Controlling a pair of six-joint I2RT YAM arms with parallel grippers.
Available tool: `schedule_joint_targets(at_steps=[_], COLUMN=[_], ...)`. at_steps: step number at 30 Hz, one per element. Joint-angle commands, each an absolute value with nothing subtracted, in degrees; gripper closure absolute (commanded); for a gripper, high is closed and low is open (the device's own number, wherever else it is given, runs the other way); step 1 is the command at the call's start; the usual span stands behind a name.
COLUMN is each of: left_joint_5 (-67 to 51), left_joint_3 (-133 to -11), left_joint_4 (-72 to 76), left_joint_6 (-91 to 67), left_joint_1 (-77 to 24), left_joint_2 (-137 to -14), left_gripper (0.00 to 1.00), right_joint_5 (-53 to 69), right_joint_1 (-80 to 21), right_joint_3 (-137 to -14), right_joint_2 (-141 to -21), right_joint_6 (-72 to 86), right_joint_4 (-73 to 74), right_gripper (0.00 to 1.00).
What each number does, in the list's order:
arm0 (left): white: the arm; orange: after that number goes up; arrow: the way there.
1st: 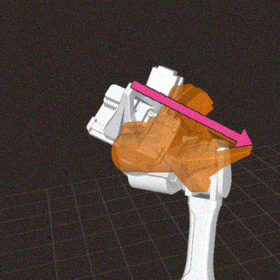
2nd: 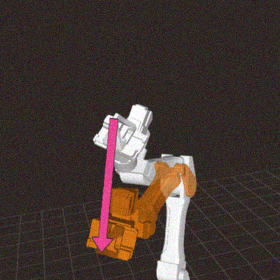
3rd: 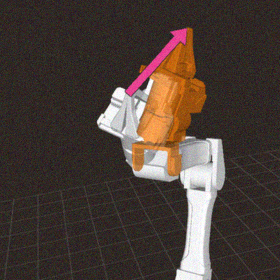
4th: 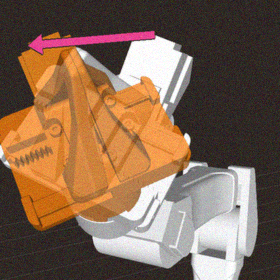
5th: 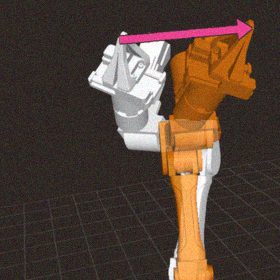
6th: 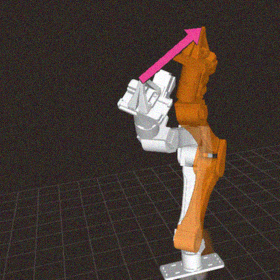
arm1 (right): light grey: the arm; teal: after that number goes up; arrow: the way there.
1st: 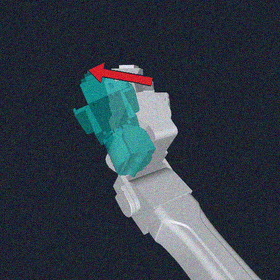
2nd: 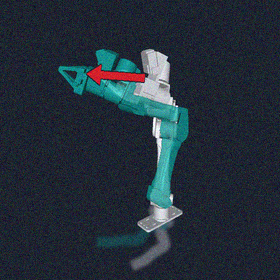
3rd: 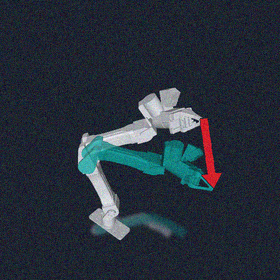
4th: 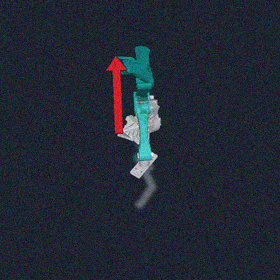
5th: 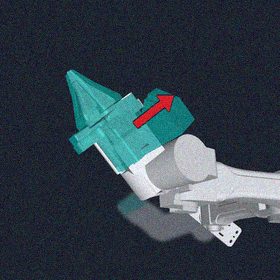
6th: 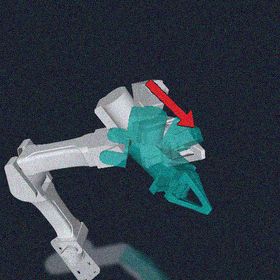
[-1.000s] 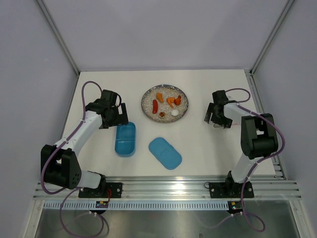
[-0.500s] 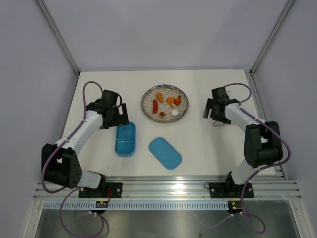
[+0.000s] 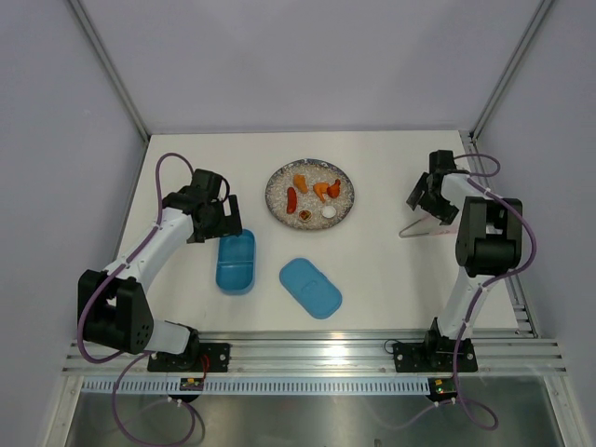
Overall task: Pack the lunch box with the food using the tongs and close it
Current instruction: Move the clamp to the center of the board.
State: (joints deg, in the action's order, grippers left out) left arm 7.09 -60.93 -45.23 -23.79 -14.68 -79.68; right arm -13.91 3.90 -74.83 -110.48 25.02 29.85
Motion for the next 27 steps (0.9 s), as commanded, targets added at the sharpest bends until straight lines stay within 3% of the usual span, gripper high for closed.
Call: schedule_joint_targets(at_steps=[1, 3, 6, 7, 9, 11, 14, 19, 27], left_joint_5=[7.47, 7.73, 8.26, 8.26, 8.26, 8.26, 10.10, 10.11, 9.76], left_joint_3=[-62.14, -62.14, -62.05, -61.96, -61.70, -61.35, -61.35, -61.61, -60.56], left_joint_4=[-45.09, -45.52, -45.70, -45.79, -45.70, -45.62, -45.53, -45.61, -45.18], left_joint_6=[-23.20, -23.20, -23.20, -23.29, -23.38, -23.64, -23.82, -24.17, -24.52], left_joint_1=[-14.94, -14.94, -14.94, -15.03, -15.03, -15.03, -15.99, -17.22, -17.75], left_joint_2=[-79.72, -79.45, -78.84, -78.58, -78.57, -78.57, -78.84, -79.37, -78.93], left_gripper=[0.01, 0.01, 0.01, 0.01, 0.01, 0.01, 0.01, 0.01, 0.01], right_joint_5=[-12.13, -12.65, -12.92, -12.57, -11.69, -9.41, -7.47, -7.65, -8.09], right_joint_1=[3.43, 3.43, 3.34, 3.34, 3.34, 2.99, 1.07, -5.26, -16.60], right_joint_3=[-80.24, -82.00, -82.88, -82.97, -82.71, -82.36, -81.48, -80.42, -77.52], right_joint_2=[-113.46, -115.22, -116.10, -116.10, -116.19, -116.19, -115.49, -113.21, -111.36], right_joint_6=[24.61, 24.35, 23.56, 23.21, 23.12, 22.76, 22.06, 18.29, 8.80], right_joint_4=[29.53, 29.79, 29.53, 29.44, 29.27, 29.09, 28.83, 29.53, 30.85], right_gripper=[0.05, 0.09, 0.25, 0.38, 0.50, 0.72, 0.85, 0.91, 0.85])
